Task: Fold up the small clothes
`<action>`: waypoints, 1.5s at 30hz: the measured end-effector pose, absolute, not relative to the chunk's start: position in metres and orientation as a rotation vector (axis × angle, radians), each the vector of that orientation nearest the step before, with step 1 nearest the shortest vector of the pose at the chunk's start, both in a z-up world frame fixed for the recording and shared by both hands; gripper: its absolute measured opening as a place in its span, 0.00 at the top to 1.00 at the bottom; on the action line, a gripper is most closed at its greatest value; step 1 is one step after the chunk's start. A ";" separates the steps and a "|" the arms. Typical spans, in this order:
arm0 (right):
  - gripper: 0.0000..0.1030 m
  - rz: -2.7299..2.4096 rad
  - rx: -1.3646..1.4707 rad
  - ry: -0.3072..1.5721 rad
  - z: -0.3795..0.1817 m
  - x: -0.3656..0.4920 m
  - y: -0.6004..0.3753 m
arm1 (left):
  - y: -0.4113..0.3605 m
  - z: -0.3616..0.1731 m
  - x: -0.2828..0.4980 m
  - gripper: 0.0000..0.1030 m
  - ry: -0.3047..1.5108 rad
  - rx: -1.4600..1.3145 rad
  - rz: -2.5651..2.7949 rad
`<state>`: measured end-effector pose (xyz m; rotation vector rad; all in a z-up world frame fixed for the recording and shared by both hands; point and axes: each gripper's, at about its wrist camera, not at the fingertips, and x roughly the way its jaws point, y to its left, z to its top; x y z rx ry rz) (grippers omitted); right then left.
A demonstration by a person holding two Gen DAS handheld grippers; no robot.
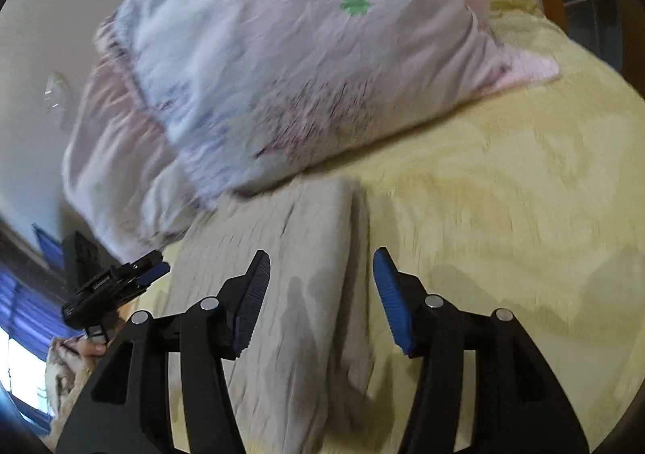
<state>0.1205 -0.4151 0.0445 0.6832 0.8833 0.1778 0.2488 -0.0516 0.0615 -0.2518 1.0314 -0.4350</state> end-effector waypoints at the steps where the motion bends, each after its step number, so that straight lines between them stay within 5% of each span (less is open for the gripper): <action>1: 0.46 0.184 0.683 0.886 0.045 0.113 -0.411 | -0.057 0.063 0.234 0.27 1.031 -0.221 -0.448; 7: 0.48 0.194 0.666 0.910 0.037 0.077 -0.390 | -0.066 0.059 0.186 0.19 1.038 -0.070 -0.394; 14: 0.87 0.184 0.610 0.907 0.037 0.068 -0.375 | -0.080 0.061 0.164 0.16 1.020 -0.023 -0.351; 29: 0.88 0.083 0.586 0.939 0.017 0.072 -0.381 | -0.099 0.046 0.164 0.12 1.069 0.011 -0.355; 33: 0.76 0.095 0.612 0.947 0.022 0.071 -0.384 | -0.092 0.049 0.170 0.12 1.100 -0.057 -0.403; 38: 0.37 0.102 0.728 0.897 0.033 0.075 -0.405 | -0.077 0.053 0.187 0.12 1.125 -0.169 -0.409; 45: 0.31 0.128 0.801 0.905 0.033 0.103 -0.417 | -0.069 0.046 0.213 0.11 1.198 -0.310 -0.455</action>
